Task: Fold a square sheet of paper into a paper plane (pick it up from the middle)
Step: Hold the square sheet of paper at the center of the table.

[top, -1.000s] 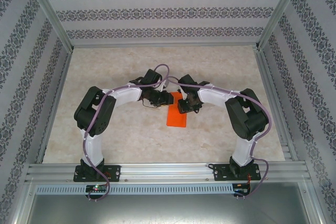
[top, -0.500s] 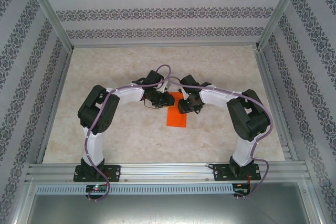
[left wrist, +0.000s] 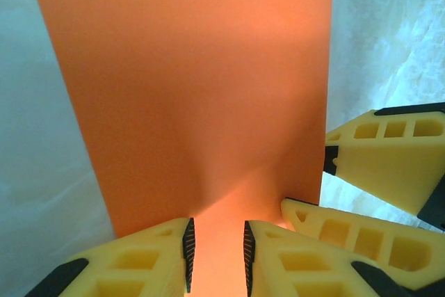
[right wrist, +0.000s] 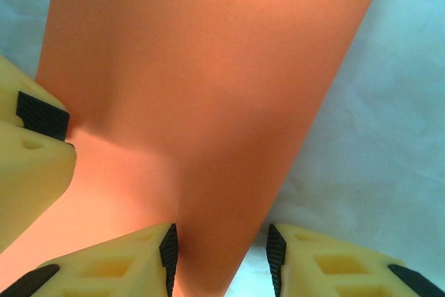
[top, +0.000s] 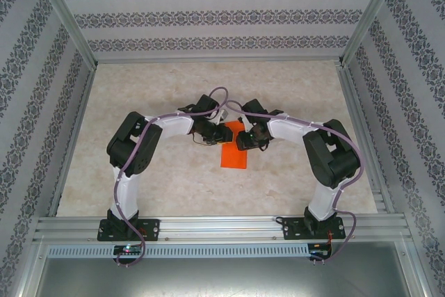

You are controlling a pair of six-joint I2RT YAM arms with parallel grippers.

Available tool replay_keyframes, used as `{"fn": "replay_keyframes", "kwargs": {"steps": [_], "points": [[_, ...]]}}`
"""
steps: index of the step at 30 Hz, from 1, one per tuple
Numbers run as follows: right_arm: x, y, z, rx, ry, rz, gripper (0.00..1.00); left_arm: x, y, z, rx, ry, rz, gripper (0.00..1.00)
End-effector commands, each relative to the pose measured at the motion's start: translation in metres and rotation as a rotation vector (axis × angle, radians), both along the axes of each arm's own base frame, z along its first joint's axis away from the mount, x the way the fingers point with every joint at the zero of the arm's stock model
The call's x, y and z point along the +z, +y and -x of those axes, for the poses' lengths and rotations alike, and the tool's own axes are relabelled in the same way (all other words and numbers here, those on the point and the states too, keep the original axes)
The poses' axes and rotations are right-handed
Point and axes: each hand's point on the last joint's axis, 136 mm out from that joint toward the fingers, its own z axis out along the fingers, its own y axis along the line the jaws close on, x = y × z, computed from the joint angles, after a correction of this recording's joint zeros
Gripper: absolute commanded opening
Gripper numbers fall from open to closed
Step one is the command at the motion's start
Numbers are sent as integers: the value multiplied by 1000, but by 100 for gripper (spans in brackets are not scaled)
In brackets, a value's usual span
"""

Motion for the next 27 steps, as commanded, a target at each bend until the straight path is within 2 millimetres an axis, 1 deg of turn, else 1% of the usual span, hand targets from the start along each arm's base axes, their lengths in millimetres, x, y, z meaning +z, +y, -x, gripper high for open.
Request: {"fn": "replay_keyframes", "kwargs": {"steps": [1,7,12,16,21,27], "points": [[-5,-4,6,-8,14,-1,44,-3,-7,1,-29,1,-1,29],[0,-5,4,-32,5,-42,47,-6,-7,0,-30,3,-3,29],[-2,-7,5,-32,9,-32,47,-5,-9,0,-34,2,3,29],[-3,-9,6,-29,10,-25,44,-3,-9,0,-33,5,7,29],[-6,-11,7,-27,15,-17,40,4,-11,-1,-36,-7,15,30],[-6,-14,5,-41,17,-27,38,8,-11,-3,-38,-17,12,30]]}}
